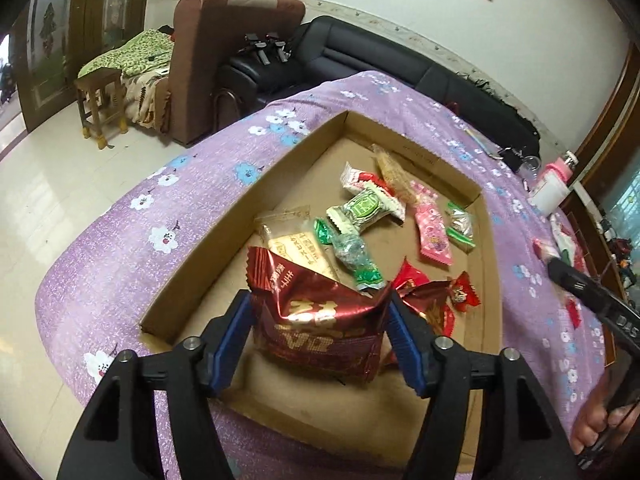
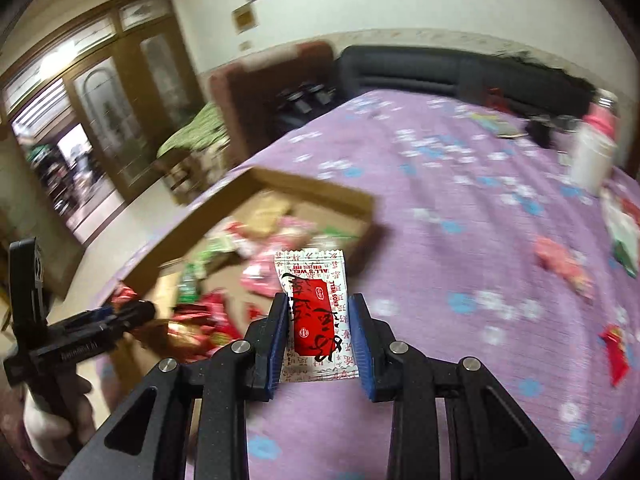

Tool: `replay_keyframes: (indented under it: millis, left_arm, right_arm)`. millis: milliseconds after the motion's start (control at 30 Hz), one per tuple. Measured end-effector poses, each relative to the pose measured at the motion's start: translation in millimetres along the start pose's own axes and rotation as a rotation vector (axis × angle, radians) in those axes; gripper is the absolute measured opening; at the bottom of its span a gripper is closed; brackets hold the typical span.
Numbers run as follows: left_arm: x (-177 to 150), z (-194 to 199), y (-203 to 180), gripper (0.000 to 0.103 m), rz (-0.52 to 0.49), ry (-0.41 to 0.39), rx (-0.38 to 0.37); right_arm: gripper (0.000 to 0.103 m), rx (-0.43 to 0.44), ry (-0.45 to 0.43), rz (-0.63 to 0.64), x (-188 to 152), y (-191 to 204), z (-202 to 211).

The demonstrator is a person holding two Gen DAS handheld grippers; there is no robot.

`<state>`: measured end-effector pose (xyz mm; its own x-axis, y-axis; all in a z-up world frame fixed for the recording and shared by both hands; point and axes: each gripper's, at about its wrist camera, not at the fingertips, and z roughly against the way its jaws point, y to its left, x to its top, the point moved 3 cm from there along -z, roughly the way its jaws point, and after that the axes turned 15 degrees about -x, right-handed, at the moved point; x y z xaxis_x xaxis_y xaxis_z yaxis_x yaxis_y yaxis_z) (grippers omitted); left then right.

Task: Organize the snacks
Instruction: 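Lower both held packets into the box and open both grippers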

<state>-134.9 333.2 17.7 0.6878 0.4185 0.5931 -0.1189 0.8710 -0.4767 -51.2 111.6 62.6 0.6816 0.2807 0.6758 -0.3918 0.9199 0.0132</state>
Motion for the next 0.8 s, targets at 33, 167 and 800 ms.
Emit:
replay_keyframes:
  millis: [33,167,800]
  left_arm:
    - [-0.4,2.8,0.6,0.069,0.002,-0.005,-0.008]
    - [-4.0,15.9,5.5,0.075,0.034,-0.012,-0.042]
    - [-9.3,55.8,28.2,0.080,0.055,-0.095,-0.066]
  right_arm:
    - [0.033,0.012,0.012,0.014,3.2,12.1,-5.8]
    - [0.033,0.023,0.051,0.087,15.2,58.3,-34.2]
    - [0.048,-0.146,0.027,0.351,-21.8,124.0,-44.8]
